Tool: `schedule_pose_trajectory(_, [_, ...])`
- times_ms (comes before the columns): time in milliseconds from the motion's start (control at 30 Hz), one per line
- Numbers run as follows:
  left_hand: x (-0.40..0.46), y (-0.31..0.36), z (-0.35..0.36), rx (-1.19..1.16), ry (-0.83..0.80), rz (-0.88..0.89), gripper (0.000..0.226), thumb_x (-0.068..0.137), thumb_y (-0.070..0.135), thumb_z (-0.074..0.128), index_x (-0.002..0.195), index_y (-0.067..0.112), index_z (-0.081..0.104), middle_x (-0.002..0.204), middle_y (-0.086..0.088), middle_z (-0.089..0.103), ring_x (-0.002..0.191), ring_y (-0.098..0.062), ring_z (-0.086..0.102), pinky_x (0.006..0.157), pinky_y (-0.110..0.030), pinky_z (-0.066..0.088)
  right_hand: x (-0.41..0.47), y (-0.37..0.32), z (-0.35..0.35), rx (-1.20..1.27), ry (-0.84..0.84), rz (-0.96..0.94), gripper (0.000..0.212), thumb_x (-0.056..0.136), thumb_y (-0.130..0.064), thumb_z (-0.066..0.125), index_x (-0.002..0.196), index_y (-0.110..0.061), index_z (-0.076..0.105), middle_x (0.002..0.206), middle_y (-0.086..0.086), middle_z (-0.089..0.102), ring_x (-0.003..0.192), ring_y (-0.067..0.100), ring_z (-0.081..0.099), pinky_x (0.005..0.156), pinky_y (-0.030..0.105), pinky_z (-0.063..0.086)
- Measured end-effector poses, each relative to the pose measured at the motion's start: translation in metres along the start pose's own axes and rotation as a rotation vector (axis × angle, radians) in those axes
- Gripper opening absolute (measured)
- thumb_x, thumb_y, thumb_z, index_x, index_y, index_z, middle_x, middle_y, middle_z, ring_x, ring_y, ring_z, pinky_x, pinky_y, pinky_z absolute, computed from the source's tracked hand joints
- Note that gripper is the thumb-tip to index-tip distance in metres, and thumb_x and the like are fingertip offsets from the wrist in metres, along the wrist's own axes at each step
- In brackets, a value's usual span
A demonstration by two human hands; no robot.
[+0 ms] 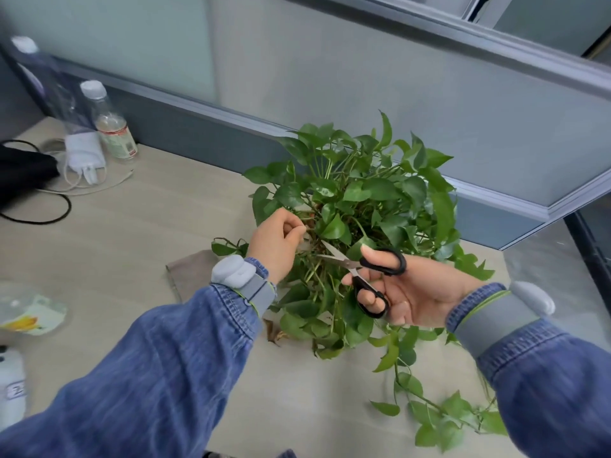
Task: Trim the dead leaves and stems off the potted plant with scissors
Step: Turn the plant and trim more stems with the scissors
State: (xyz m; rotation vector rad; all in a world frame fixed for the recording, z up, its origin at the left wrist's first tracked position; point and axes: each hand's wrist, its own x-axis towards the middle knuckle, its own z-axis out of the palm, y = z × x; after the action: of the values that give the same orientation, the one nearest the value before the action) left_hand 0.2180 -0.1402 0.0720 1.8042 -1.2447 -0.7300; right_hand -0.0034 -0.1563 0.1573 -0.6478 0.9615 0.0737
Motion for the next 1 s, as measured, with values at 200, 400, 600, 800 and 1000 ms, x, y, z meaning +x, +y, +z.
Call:
schedule_pose_trajectory(200, [0.010,-0.012,-0.012,0.600,0.005,0.183,0.042,0.086,0.003,0.050,0.109,0.034,0.066,0.123,0.005,0.056,0.117,-0.021,0.047,0.096,-0.039,0.030,0.002,-0.006,-0.007,0.032,0.036,-0.039,0.048,0.086,-0.053,0.064,0.108,-0.011,0.064,0.076,0.004,0.056,0.060,0.011,0.054,0.036,0.015,0.039])
schedule_pose_trajectory(400, [0.010,-0.003,0.007,0.579,-0.033,0.197,0.023,0.092,0.033,0.054,0.111,0.039,0.065,0.119,0.004,0.051,0.113,-0.022,0.041,0.092,-0.038,0.028,0.004,-0.010,-0.006,0.031,0.043,-0.063,0.050,0.086,-0.054,0.065,0.111,-0.011,0.061,0.076,0.005,0.057,0.060,0.012,0.054,0.036,0.016,0.041])
schedule_pose_trajectory(600, [0.018,0.012,0.011,0.442,-0.048,0.122,0.019,0.091,0.025,0.053,0.109,0.031,0.053,0.110,0.002,0.060,0.106,-0.025,0.055,0.098,-0.040,0.031,0.000,-0.012,-0.006,0.045,0.076,-0.070,0.049,0.085,-0.053,0.065,0.111,-0.011,0.061,0.076,0.004,0.057,0.059,0.012,0.054,0.035,0.015,0.040])
schedule_pose_trajectory(800, [0.023,0.014,-0.019,0.500,-0.147,0.095,0.029,0.095,0.031,0.036,0.113,0.038,0.057,0.093,0.010,0.066,0.103,-0.021,0.054,0.099,-0.039,0.030,-0.018,-0.002,-0.008,-0.208,0.028,-0.039,0.053,0.086,-0.050,0.071,0.115,-0.007,0.063,0.076,0.012,0.059,0.061,0.019,0.057,0.037,0.019,0.042])
schedule_pose_trajectory(1000, [0.002,0.033,-0.036,0.233,0.371,0.622,0.024,0.082,0.004,0.038,0.089,0.015,0.058,0.094,0.001,0.055,0.086,-0.016,0.050,0.075,-0.027,0.039,-0.038,-0.004,-0.007,-0.313,0.021,-0.102,0.061,0.088,-0.050,0.071,0.120,0.001,0.063,0.076,0.019,0.059,0.059,0.023,0.058,0.038,0.020,0.043])
